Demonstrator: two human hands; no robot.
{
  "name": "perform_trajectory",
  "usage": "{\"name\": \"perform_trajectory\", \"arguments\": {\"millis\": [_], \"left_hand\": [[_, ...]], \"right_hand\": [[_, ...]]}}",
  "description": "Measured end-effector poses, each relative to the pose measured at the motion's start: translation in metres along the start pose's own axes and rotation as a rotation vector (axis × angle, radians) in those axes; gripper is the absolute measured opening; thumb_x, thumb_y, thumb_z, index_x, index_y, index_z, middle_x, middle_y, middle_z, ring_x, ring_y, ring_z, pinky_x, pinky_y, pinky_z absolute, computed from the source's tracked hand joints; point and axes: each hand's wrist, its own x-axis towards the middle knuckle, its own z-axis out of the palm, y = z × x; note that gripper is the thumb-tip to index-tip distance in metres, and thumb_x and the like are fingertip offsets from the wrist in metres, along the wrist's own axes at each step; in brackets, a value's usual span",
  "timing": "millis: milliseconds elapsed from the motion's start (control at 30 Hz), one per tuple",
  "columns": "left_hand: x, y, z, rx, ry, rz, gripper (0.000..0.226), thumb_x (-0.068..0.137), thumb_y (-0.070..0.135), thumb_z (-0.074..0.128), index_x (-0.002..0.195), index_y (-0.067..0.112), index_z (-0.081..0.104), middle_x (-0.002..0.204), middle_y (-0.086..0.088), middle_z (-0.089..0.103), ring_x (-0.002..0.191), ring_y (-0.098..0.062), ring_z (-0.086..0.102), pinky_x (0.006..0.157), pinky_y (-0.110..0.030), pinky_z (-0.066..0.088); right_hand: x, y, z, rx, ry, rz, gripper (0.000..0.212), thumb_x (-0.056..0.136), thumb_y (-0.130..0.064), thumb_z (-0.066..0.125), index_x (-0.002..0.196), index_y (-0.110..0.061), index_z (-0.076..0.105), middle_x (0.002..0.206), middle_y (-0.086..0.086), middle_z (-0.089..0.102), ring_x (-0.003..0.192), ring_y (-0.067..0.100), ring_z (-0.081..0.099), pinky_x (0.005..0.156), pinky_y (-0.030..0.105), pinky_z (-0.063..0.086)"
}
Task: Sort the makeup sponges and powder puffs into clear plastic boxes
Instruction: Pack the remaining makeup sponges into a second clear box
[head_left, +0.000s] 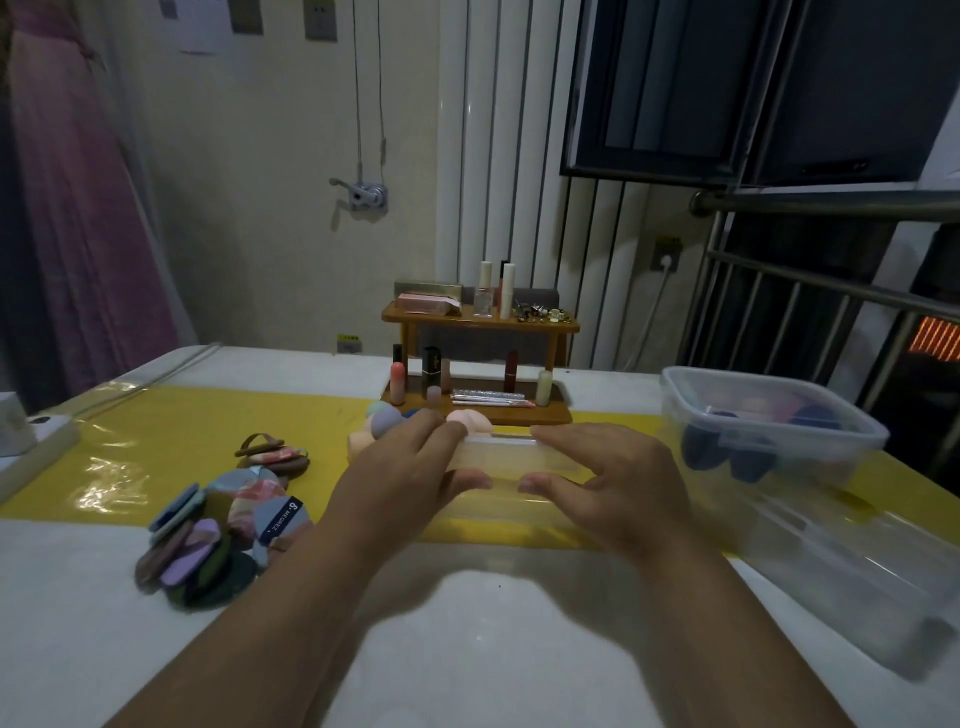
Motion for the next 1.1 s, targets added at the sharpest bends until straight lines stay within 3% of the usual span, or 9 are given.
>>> {"name": "perform_trajectory", "arguments": {"millis": [400,600,800,900,967,1033,1100], "left_hand": [[0.001,-0.001,-0.007,0.053,0.038,0.034,0.06,0.098,0.053,0.041,0.106,-0.001,0.068,0.101,-0.017,0.068,0.082,-0.03,0.066,0.057,-0.039,0.059],[0.003,0.0,-0.009,0.071,0.076,0.022,0.055,0.096,0.048,0.046,0.102,-0.001,0.07,0.097,-0.018,0.068,0.079,-0.03,0.066,0.06,-0.036,0.058],[0.004,0.002,-0.01,0.047,0.188,0.019,0.062,0.103,0.048,0.035,0.092,-0.001,0.071,0.089,-0.018,0.068,0.075,-0.03,0.065,0.061,-0.037,0.056],[0.005,0.009,-0.01,-0.077,0.132,-0.134,0.06,0.1,0.056,0.036,0.11,0.006,0.066,0.107,-0.012,0.066,0.09,-0.028,0.066,0.062,-0.038,0.059],[0.002,0.011,-0.009,-0.252,0.133,-0.343,0.055,0.092,0.063,0.047,0.128,0.022,0.052,0.121,0.005,0.054,0.102,-0.023,0.062,0.068,-0.036,0.058],[0.001,0.015,-0.009,-0.428,0.111,-0.568,0.05,0.083,0.061,0.058,0.123,0.039,0.038,0.118,0.015,0.045,0.098,-0.014,0.061,0.068,-0.033,0.058],[0.001,0.02,-0.01,-0.575,0.029,-0.744,0.035,0.087,0.049,0.065,0.103,0.043,0.034,0.114,0.008,0.051,0.09,-0.007,0.062,0.068,-0.033,0.057]], "right_hand": [[0.002,0.001,0.004,-0.015,0.099,-0.165,0.048,0.086,-0.05,0.064,0.113,-0.012,0.075,0.103,0.003,0.076,0.091,0.021,0.072,0.073,0.039,0.061],[0.003,0.0,0.005,-0.021,0.101,-0.196,0.05,0.091,-0.052,0.058,0.117,-0.011,0.073,0.106,0.003,0.075,0.093,0.02,0.071,0.074,0.037,0.06],[0.003,-0.003,0.008,-0.026,0.161,-0.243,0.044,0.095,-0.048,0.055,0.106,-0.011,0.077,0.097,0.003,0.077,0.084,0.02,0.073,0.068,0.038,0.061],[0.003,-0.002,0.006,-0.007,0.174,-0.204,0.043,0.095,-0.048,0.055,0.101,-0.014,0.078,0.096,0.0,0.077,0.084,0.017,0.074,0.069,0.036,0.061],[0.003,-0.001,0.004,0.003,0.187,-0.171,0.042,0.095,-0.047,0.053,0.1,-0.014,0.078,0.094,0.0,0.077,0.082,0.017,0.074,0.07,0.031,0.06],[0.004,-0.002,0.002,0.006,0.184,-0.106,0.045,0.096,-0.048,0.049,0.102,-0.014,0.078,0.094,-0.001,0.077,0.083,0.015,0.073,0.072,0.025,0.056],[0.005,-0.004,0.001,0.059,0.153,0.026,0.042,0.095,-0.048,0.049,0.106,-0.018,0.077,0.098,-0.005,0.077,0.087,0.012,0.07,0.073,0.015,0.05]]}}
